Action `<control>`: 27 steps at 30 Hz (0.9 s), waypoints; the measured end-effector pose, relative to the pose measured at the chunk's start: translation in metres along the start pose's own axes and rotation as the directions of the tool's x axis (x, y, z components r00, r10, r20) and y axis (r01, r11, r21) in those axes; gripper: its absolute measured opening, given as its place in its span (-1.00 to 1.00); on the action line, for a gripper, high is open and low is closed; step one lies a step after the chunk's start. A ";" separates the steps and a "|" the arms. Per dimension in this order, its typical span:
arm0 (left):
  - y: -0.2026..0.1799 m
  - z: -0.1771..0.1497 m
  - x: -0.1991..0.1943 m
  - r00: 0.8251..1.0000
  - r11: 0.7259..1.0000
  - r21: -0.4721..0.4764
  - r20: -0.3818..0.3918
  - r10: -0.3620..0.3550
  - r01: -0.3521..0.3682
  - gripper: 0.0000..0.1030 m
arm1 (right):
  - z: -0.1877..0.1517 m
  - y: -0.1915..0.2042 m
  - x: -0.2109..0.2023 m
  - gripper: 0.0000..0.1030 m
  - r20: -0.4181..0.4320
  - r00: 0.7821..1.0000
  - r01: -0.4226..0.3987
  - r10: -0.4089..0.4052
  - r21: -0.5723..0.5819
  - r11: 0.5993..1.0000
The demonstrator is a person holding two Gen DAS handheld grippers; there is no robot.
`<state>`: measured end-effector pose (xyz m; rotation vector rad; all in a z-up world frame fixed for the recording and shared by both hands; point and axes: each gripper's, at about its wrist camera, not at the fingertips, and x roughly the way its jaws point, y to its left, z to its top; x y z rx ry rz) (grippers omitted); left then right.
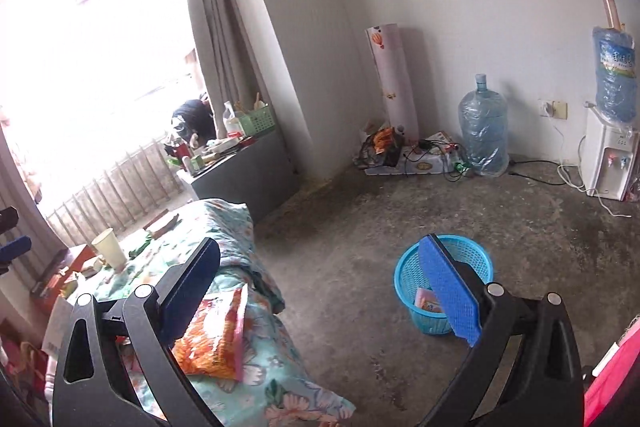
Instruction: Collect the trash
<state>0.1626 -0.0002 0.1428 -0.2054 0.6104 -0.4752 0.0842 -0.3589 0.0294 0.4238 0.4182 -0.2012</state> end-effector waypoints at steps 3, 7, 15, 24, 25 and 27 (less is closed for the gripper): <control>0.037 -0.001 -0.047 0.992 0.994 -0.053 0.076 0.100 -0.096 0.52 | -0.005 0.016 0.007 0.88 -0.055 0.991 -0.117 0.118 0.018 0.993; 0.081 -0.011 -0.099 0.966 0.970 -0.152 0.146 0.212 -0.189 0.52 | -0.011 0.050 0.021 0.88 -0.124 0.964 -0.238 0.237 0.005 0.971; 0.139 -0.047 -0.140 0.941 0.924 -0.278 0.136 0.309 -0.263 0.52 | -0.017 0.115 0.032 0.88 -0.204 0.911 -0.373 0.359 -0.033 0.927; 0.175 -0.083 -0.136 0.948 0.905 -0.337 0.087 0.305 -0.260 0.52 | -0.034 0.188 0.047 0.88 -0.337 0.820 -0.499 0.462 -0.029 0.866; 0.179 -0.086 -0.132 0.955 0.909 -0.337 0.076 0.288 -0.247 0.52 | -0.036 0.193 0.050 0.88 -0.352 0.814 -0.503 0.462 -0.029 0.864; 0.185 -0.090 -0.122 0.966 0.919 -0.327 0.051 0.252 -0.222 0.52 | -0.045 0.204 0.056 0.88 -0.381 0.802 -0.508 0.460 -0.028 0.861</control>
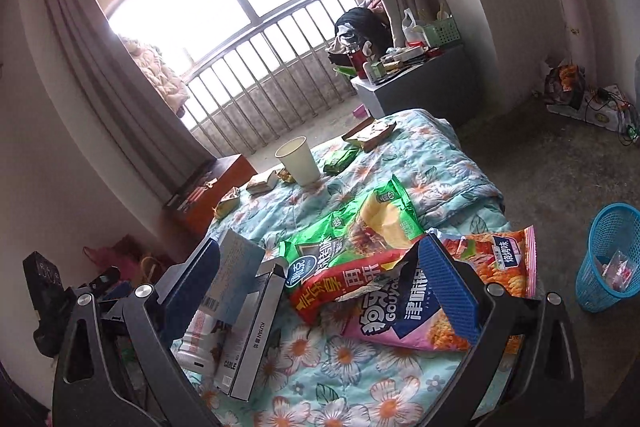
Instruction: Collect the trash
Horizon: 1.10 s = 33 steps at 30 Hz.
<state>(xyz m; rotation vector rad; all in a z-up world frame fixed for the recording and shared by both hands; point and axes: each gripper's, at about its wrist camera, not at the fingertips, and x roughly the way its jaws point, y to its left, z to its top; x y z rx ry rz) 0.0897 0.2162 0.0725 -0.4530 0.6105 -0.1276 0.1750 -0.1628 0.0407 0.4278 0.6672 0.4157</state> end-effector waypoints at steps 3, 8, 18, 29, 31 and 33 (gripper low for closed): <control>-0.003 -0.004 0.019 0.998 0.999 0.032 -0.052 -0.022 0.024 0.52 | -0.008 0.006 0.018 0.87 -0.049 0.999 -0.003 0.003 0.012 1.000; -0.011 -0.006 0.051 0.993 0.994 0.101 -0.114 -0.026 0.038 0.52 | -0.017 -0.002 0.038 0.86 -0.124 0.992 0.033 -0.027 0.053 0.998; -0.024 -0.003 0.110 0.979 0.976 0.215 -0.189 0.075 -0.033 0.52 | -0.024 -0.053 0.041 0.84 -0.188 0.979 0.107 -0.073 0.174 0.979; -0.016 -0.007 0.141 0.957 0.972 0.214 -0.250 0.150 -0.096 -0.26 | -0.023 -0.067 0.055 0.84 -0.218 0.975 0.094 -0.049 0.199 0.976; -0.015 -0.006 0.139 0.958 0.973 0.209 -0.245 0.152 -0.100 -0.44 | -0.024 -0.067 0.056 0.84 -0.219 0.975 0.089 -0.045 0.197 0.976; -0.014 -0.005 0.136 0.962 0.976 0.199 -0.236 0.141 -0.094 -0.45 | -0.024 -0.067 0.058 0.84 -0.221 0.974 0.086 -0.041 0.198 0.976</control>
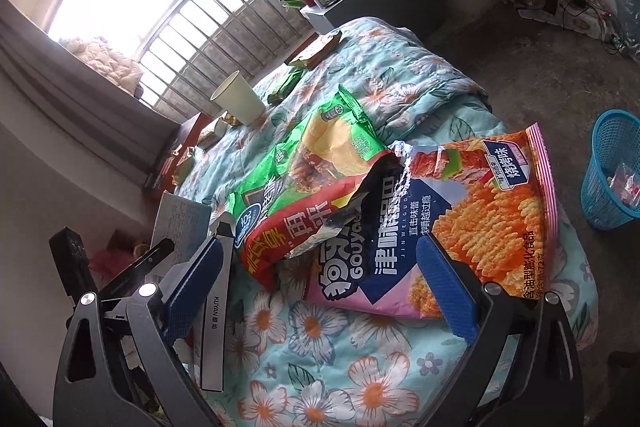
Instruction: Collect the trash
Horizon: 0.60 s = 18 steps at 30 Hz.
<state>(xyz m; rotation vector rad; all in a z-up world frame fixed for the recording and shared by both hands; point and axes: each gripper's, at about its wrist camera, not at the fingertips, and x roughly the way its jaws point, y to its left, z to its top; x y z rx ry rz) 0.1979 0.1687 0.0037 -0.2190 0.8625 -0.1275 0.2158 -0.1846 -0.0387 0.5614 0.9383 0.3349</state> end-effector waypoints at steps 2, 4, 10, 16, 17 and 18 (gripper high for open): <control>0.001 0.000 -0.005 1.000 1.000 -0.004 0.017 -0.003 0.003 -0.45 | 0.000 -0.001 0.001 0.84 -0.003 1.000 -0.001 0.001 0.003 1.000; 0.005 0.001 -0.014 0.999 0.999 -0.025 0.043 -0.030 0.031 -0.45 | 0.000 -0.002 0.002 0.84 -0.005 1.000 -0.004 0.004 0.007 1.000; 0.033 0.006 -0.052 0.986 0.987 -0.126 0.146 -0.081 0.099 -0.45 | 0.006 0.017 0.002 0.84 -0.010 0.999 -0.041 0.041 -0.046 0.998; 0.071 -0.005 -0.063 0.967 0.929 -0.284 0.164 -0.195 0.236 -0.45 | 0.008 0.076 0.021 0.84 -0.064 0.991 -0.129 0.119 -0.190 0.973; 0.075 -0.008 -0.063 0.961 0.913 -0.311 0.165 -0.222 0.265 -0.45 | 0.006 0.085 0.024 0.84 -0.074 0.989 -0.144 0.131 -0.208 0.968; 0.078 -0.013 -0.063 0.954 0.898 -0.330 0.171 -0.247 0.292 -0.45 | 0.004 0.092 0.027 0.84 -0.081 0.987 -0.154 0.140 -0.222 0.963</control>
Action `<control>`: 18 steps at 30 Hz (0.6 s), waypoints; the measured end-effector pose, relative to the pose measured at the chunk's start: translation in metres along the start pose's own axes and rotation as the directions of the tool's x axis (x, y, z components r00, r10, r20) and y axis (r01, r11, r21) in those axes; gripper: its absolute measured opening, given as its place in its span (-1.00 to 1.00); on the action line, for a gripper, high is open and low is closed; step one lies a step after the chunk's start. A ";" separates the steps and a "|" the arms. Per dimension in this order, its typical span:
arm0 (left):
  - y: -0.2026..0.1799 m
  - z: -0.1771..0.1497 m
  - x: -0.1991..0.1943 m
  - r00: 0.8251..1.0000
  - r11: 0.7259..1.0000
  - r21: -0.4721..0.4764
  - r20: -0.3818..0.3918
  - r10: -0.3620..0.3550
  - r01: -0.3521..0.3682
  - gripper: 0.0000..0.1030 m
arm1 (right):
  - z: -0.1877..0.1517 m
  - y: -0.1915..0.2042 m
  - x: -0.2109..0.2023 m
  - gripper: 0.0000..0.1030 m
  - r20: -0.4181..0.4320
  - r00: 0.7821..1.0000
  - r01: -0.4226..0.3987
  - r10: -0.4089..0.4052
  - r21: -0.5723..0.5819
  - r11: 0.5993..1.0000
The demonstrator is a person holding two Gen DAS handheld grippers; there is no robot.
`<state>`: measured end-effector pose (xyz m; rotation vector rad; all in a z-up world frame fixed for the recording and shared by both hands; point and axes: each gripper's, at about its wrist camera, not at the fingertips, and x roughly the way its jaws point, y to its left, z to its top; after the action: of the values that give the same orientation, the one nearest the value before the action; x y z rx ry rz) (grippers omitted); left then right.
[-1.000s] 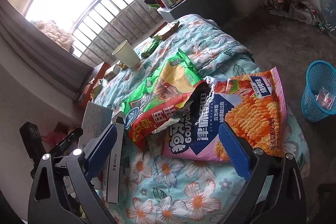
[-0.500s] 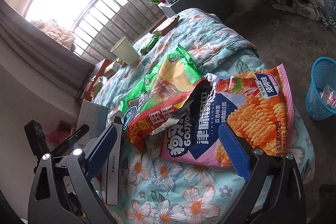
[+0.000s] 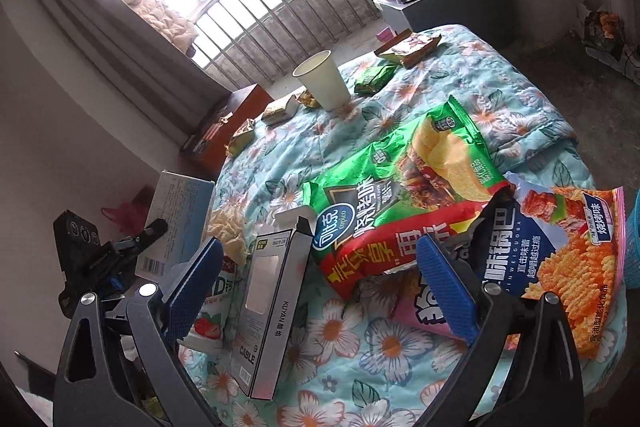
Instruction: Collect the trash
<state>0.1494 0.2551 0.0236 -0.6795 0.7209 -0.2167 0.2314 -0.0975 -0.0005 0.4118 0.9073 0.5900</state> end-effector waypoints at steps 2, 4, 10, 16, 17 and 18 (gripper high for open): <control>0.001 -0.007 -0.001 0.999 0.999 -0.017 0.000 -0.036 0.036 -0.45 | -0.003 0.010 0.006 0.84 -0.009 1.000 -0.016 0.016 -0.019 1.000; -0.007 -0.019 0.003 0.999 0.999 0.018 -0.009 -0.042 0.042 -0.45 | -0.007 0.013 0.012 0.84 -0.027 0.999 -0.023 0.023 -0.020 1.000; -0.033 -0.053 0.023 0.998 0.988 0.152 -0.052 -0.022 0.030 0.07 | -0.012 0.010 0.016 0.84 -0.055 0.998 -0.017 0.018 0.010 1.000; -0.055 -0.071 0.019 0.990 0.963 0.232 -0.062 -0.126 0.137 0.38 | -0.011 0.012 0.014 0.84 -0.049 0.999 -0.023 0.024 0.018 1.000; -0.056 -0.074 0.020 0.988 0.962 0.230 -0.074 -0.137 0.151 0.38 | -0.012 0.013 0.016 0.84 -0.053 0.998 -0.029 0.030 0.023 0.999; -0.056 -0.078 0.022 0.985 0.960 0.226 -0.085 -0.151 0.167 0.38 | -0.012 0.014 0.018 0.84 -0.058 0.998 -0.035 0.036 0.025 0.999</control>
<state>0.1156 0.1645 0.0054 -0.5078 0.6923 -0.4669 0.2254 -0.0746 -0.0105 0.4348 0.9652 0.6270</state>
